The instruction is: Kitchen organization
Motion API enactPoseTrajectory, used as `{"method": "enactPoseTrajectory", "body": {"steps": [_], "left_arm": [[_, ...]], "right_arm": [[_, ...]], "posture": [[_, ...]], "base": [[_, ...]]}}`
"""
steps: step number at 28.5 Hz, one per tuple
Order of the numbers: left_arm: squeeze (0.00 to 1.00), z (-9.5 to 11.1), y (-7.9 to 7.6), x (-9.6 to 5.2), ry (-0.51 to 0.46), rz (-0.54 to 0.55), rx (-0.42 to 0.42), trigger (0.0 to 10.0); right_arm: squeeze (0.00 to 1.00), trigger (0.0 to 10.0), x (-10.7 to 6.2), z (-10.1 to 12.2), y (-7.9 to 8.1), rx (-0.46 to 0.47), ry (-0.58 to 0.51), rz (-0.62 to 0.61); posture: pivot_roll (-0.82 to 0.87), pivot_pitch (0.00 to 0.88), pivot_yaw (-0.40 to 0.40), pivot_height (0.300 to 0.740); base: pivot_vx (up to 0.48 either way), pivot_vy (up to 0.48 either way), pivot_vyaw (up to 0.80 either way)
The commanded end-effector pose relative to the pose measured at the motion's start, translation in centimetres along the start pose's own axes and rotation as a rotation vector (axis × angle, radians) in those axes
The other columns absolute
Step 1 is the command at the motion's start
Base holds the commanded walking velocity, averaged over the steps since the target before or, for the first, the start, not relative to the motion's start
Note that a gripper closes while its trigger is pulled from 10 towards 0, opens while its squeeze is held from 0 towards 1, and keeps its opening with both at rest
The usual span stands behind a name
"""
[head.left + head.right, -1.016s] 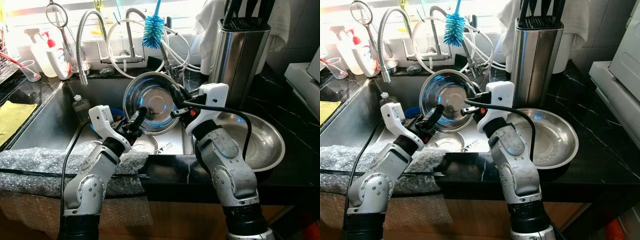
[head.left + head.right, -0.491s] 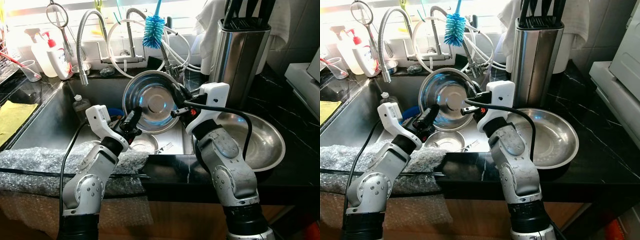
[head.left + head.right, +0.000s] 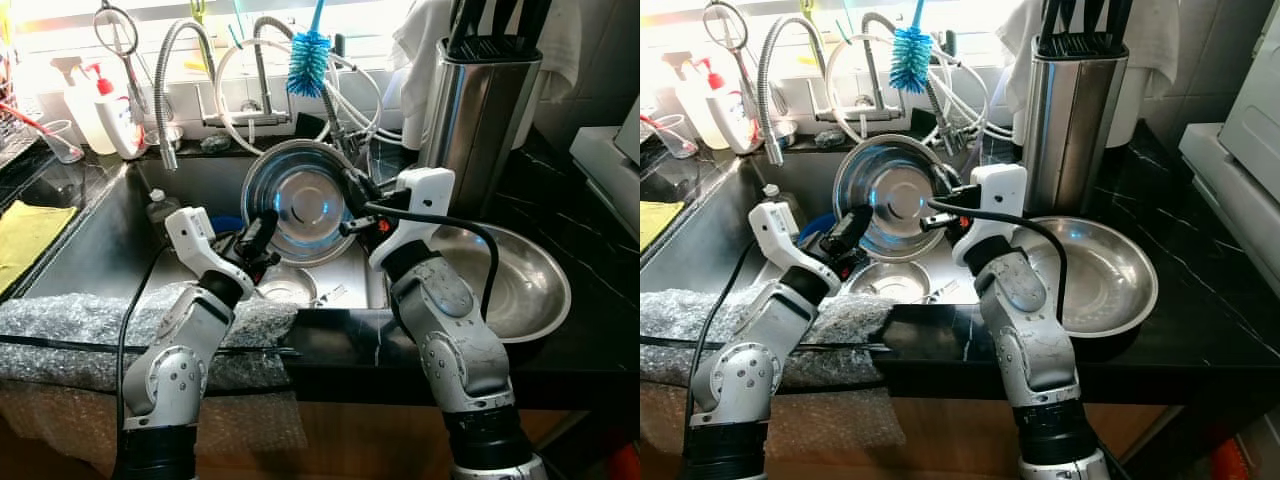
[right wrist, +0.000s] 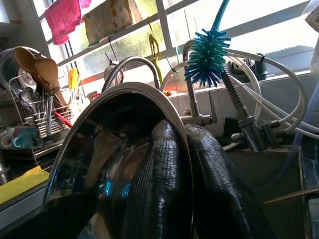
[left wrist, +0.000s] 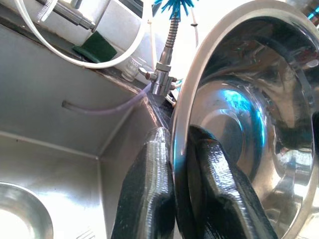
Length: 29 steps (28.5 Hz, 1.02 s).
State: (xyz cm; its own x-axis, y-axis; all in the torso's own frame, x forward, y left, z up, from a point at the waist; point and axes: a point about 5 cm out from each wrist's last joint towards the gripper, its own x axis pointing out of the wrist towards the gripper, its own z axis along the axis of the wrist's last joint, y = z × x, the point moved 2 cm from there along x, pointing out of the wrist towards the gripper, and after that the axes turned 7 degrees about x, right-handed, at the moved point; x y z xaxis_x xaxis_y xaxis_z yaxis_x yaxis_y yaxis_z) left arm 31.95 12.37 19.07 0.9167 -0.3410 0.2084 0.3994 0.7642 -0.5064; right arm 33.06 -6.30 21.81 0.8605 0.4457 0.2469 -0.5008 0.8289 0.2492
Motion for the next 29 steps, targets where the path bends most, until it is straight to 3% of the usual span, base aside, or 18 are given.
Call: {"method": "enactPoseTrajectory", "body": {"steps": [1,13,14,22,24,25,29], "left_arm": [[0.00,0.0,-0.4,-0.1,0.016,-0.033,0.027,0.0],[0.00,0.0,-0.4,-0.1,0.009,-0.026,0.023,0.0],[0.00,0.0,-0.4,-0.1,0.009,-0.022,0.024,0.0],[0.00,0.1,-0.1,0.0,-0.005,0.012,0.030,0.0],[0.00,0.3,0.2,0.0,-0.022,0.040,0.031,3.7],[0.00,0.4,0.4,0.1,-0.030,0.057,0.024,10.0],[0.00,0.8,0.9,0.2,-0.056,0.097,-0.003,10.0]], "right_arm": [[1.00,10.0,0.2,1.0,-1.1,0.002,-0.036,-0.069],[1.00,10.0,0.3,1.3,-1.4,0.022,-0.048,-0.085],[0.00,10.0,0.3,1.3,-1.4,0.016,-0.047,-0.091],[0.00,10.0,0.3,1.5,-1.6,0.012,-0.047,-0.104],[0.00,10.0,0.2,1.6,-1.7,0.013,-0.053,-0.109],[0.00,10.0,0.2,1.6,-1.7,0.015,-0.055,-0.110],[0.00,10.0,0.2,1.7,-1.6,0.017,-0.060,-0.109]], "posture": [[-0.10,0.000,0.086,0.740],[-0.10,0.000,0.082,0.740],[-0.10,0.000,0.081,0.740],[-0.10,0.000,0.081,0.740],[-0.10,0.000,0.082,0.740],[-0.10,0.000,0.082,0.740],[-0.10,0.000,0.084,0.740]], "base": [[0.000,0.000,0.00],[0.000,0.000,0.00],[0.000,0.000,0.00],[0.000,0.000,0.00],[0.000,0.000,0.00],[0.000,0.000,0.00],[0.000,0.000,0.00]]}}
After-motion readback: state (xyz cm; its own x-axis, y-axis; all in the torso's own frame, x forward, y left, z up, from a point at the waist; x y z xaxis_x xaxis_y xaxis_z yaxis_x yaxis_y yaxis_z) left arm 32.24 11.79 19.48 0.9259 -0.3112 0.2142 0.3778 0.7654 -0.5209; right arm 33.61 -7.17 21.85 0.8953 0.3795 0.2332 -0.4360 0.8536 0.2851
